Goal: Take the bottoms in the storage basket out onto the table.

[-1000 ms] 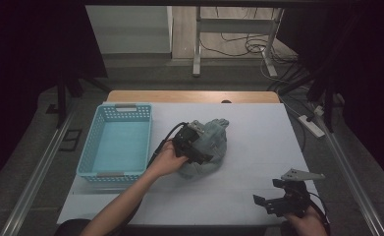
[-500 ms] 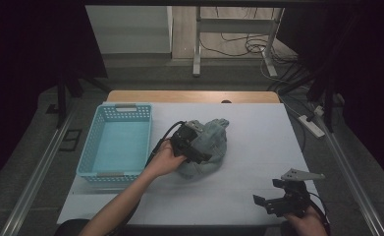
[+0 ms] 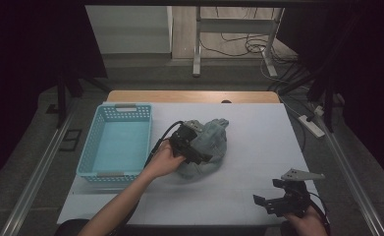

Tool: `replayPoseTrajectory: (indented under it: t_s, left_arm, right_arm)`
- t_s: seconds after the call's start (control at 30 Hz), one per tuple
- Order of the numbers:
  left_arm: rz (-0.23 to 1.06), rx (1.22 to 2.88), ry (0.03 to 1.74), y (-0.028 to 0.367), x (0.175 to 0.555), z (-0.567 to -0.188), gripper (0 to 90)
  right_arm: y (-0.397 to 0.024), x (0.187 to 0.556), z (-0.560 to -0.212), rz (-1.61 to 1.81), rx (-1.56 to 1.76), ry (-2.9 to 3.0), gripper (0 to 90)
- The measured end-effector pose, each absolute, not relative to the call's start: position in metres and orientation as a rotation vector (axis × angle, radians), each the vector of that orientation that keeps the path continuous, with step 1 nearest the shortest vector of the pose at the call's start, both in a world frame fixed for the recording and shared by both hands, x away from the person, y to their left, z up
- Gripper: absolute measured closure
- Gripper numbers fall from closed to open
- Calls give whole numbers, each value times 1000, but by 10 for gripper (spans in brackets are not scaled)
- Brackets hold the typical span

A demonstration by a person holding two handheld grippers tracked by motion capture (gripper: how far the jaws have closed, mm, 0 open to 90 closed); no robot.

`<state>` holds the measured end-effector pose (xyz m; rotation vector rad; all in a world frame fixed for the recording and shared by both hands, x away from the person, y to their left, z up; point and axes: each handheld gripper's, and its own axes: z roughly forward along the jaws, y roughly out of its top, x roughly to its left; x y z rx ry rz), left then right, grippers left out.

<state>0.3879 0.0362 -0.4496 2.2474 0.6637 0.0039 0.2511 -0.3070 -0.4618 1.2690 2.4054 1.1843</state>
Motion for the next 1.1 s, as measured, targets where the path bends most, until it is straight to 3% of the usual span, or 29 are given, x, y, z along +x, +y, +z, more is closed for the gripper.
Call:
replayPoseTrajectory:
  t_s: [1.1]
  left_arm:
    - [-66,2218,651,53,384,-438,0]
  right_arm:
    - [-307,251,-462,1185,1266,2408,0]
